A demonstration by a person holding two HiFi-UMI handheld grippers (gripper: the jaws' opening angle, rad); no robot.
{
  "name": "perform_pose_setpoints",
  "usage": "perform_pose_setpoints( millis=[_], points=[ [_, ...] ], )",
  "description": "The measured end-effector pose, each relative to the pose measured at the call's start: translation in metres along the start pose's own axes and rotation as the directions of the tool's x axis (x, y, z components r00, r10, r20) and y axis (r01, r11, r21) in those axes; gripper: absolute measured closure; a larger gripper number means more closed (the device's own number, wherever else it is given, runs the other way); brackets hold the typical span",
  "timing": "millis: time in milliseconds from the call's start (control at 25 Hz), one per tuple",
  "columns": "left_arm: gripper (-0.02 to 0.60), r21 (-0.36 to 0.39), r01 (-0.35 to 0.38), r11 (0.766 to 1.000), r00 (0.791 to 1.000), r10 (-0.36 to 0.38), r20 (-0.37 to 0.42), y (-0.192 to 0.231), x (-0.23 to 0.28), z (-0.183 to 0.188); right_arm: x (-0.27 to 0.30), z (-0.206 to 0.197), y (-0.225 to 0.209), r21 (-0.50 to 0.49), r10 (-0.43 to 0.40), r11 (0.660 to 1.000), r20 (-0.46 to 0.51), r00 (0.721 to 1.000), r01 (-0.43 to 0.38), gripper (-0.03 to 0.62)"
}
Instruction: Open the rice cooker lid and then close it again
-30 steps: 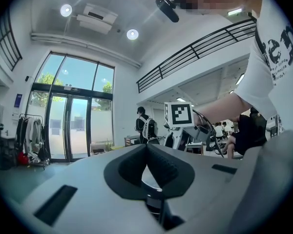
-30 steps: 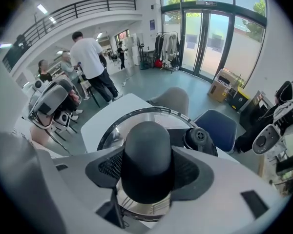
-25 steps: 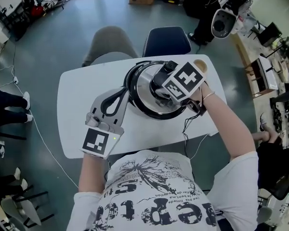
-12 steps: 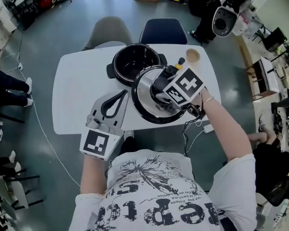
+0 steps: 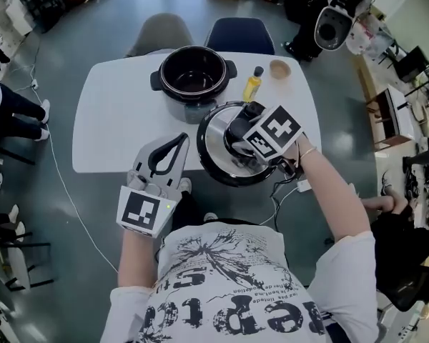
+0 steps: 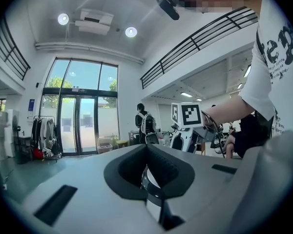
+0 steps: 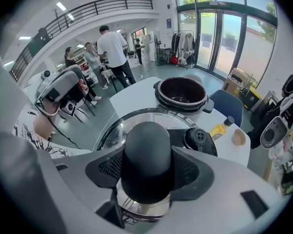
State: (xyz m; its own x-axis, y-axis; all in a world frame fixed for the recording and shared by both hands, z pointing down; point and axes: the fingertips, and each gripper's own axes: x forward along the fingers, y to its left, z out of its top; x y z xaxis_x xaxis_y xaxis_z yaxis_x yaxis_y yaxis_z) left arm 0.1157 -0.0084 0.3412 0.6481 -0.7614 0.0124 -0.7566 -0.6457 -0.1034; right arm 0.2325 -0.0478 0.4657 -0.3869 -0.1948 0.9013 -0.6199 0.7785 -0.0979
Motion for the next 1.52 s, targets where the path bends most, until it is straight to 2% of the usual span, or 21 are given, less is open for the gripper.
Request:
perform_pose_setpoints(
  millis=[240,520,760,1000,1520],
  points=[
    [0.569,0.016,-0.025,1.000,1.000,0.025,-0.002,-0.009,-0.007,0.006,-0.005,-0.006,0.000,-0.022,-0.003,1.000,-0.001,1.000,0.003,0.303],
    [0.569,0.029,-0.043,0.999,0.999,0.043,-0.001,0.015,0.000,0.011,-0.004,0.021,-0.014,-0.025,-0.001,1.000,0.016,1.000,0.001,0.303],
    [0.569,0.031,-0.042,0.999,0.999,0.042,-0.002,0.056,0.025,0.009,0.004,0.068,-0.040,-0.035,-0.012,0.999,0.036,0.999,0.013,0.303],
    [0.569,0.038,-0.040,0.998,0.999,0.040,0.004,0.120,0.049,0.016,0.015,0.138,-0.061,-0.057,-0.031,0.998,0.048,0.998,0.034,0.303],
    [0.569,0.022,-0.021,1.000,1.000,0.021,0.013,0.250,0.099,0.002,0.075,0.265,-0.113,-0.070,-0.048,0.996,0.017,0.999,0.049,0.303]
  ],
)
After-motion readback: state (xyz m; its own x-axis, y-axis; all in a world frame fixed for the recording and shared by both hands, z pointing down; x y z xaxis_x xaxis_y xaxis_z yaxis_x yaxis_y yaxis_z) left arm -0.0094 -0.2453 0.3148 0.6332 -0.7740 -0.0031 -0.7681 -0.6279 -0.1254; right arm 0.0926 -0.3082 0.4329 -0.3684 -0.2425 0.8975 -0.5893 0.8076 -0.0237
